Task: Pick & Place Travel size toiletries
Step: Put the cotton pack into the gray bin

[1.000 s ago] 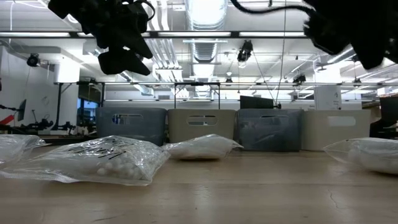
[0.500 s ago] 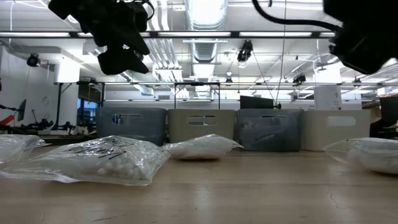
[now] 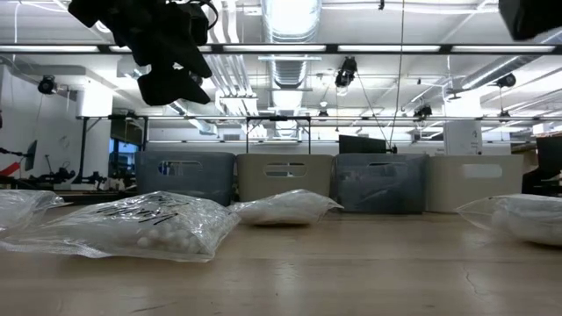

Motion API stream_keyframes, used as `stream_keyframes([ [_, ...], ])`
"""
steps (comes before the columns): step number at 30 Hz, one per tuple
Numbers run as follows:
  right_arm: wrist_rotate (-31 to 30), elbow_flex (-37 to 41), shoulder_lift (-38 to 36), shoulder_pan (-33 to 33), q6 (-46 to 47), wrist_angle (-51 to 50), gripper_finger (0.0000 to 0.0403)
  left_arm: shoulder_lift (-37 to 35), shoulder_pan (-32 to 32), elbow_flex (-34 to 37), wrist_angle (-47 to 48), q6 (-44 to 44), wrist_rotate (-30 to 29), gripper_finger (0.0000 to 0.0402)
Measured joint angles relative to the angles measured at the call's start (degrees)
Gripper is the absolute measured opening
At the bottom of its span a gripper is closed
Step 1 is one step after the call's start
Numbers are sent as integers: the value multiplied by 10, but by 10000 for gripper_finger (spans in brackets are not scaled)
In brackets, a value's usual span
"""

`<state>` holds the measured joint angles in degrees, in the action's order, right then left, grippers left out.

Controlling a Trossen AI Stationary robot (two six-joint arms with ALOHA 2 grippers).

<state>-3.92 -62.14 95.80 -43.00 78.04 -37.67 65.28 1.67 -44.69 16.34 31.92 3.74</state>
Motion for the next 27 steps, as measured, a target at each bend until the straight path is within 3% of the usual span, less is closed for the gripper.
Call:
stream_keyframes([
  [5, 9, -65, 80, -18, -256, 0, 272, 0, 0, 0, -1, 1, -4, 218],
  [8, -24, -132, 146, -24, -318, -96, 248, 0, 0, 0, -1, 13, -4, 218],
  [13, -100, -251, 248, -39, -243, -327, 213, 0, 0, 0, 0, 37, -4, 218],
  [19, -115, -309, 301, -70, -239, -319, 201, 0, 0, 0, 0, 39, -17, 218],
  [27, -144, -334, 297, -94, -171, -323, 221, 0, 0, 0, -3, 41, -19, 218],
])
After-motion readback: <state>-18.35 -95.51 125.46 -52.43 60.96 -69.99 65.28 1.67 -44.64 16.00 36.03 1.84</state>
